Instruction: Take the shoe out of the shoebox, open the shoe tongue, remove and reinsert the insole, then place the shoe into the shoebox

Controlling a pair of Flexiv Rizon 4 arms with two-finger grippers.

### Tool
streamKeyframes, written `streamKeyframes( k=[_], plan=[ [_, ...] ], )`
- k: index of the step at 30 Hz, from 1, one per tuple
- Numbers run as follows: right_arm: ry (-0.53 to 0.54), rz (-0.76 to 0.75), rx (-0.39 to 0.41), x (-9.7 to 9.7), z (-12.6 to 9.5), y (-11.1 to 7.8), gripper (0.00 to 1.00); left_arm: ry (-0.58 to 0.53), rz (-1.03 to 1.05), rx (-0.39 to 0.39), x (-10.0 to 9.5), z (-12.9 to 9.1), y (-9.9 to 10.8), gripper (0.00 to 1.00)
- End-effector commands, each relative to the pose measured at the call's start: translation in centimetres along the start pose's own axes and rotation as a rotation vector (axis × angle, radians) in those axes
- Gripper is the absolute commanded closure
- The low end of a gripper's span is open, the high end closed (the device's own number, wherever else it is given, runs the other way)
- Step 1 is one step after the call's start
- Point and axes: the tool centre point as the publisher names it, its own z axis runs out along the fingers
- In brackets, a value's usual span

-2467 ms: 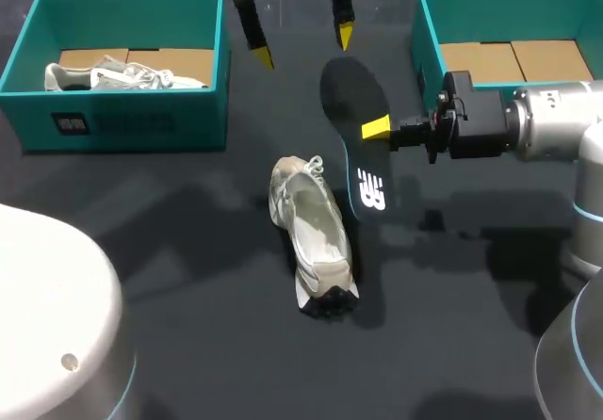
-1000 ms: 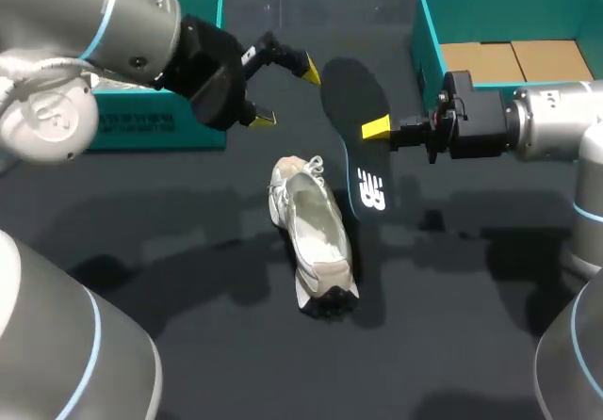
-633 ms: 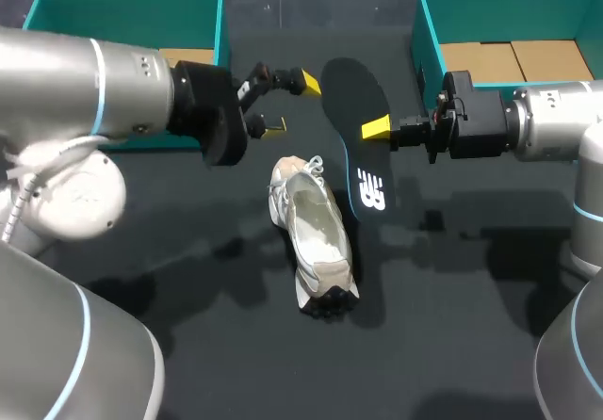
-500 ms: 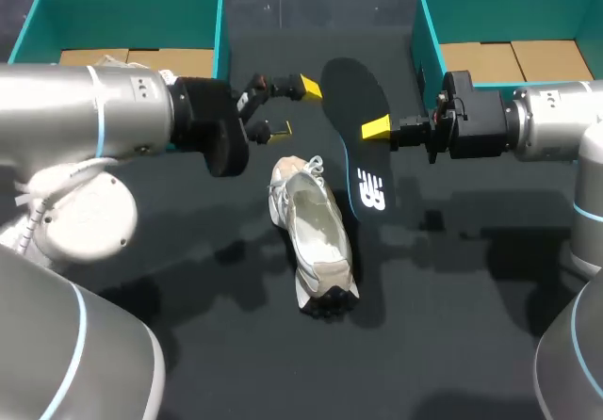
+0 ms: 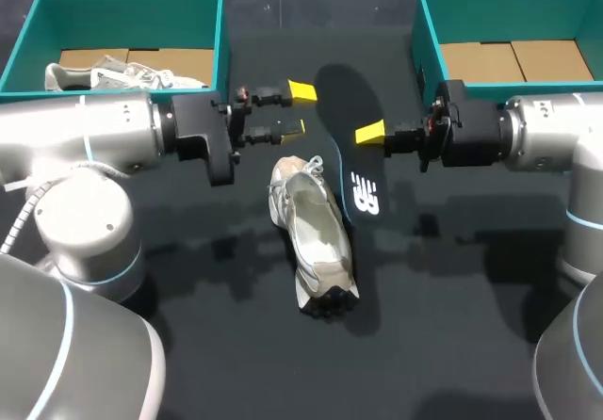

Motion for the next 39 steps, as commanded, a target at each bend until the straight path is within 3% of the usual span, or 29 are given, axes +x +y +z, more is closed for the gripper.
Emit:
streamKeyframes(
  k=[1, 15, 19, 23, 39],
  plan=[
    [0.000, 0.000, 0.001, -0.3, 0.5, 0.1, 1.00, -0.066, 0.003, 0.001, 0.3, 0.1, 0.1, 0.00],
    [-0.067, -0.038, -0.015, 0.1, 1.8, 0.6, 1.00, -0.013, -0.078, 0.005, 0.4, 1.9, -0.3, 0.00],
    [-0.064, -0.034, -0.007, 0.0, 2.1, 0.5, 1.00, -0.020, -0.082, 0.014, 0.2, 2.4, -0.3, 0.16],
    [-0.062, -0.033, -0.007, -0.1, 2.3, 0.5, 1.00, -0.030, -0.088, 0.023, 0.2, 2.7, -0.3, 0.49],
    [-0.060, -0.036, -0.031, -0.5, 2.9, 1.2, 1.00, -0.036, -0.115, 0.054, 0.8, 4.3, -0.5, 0.69]
  ],
)
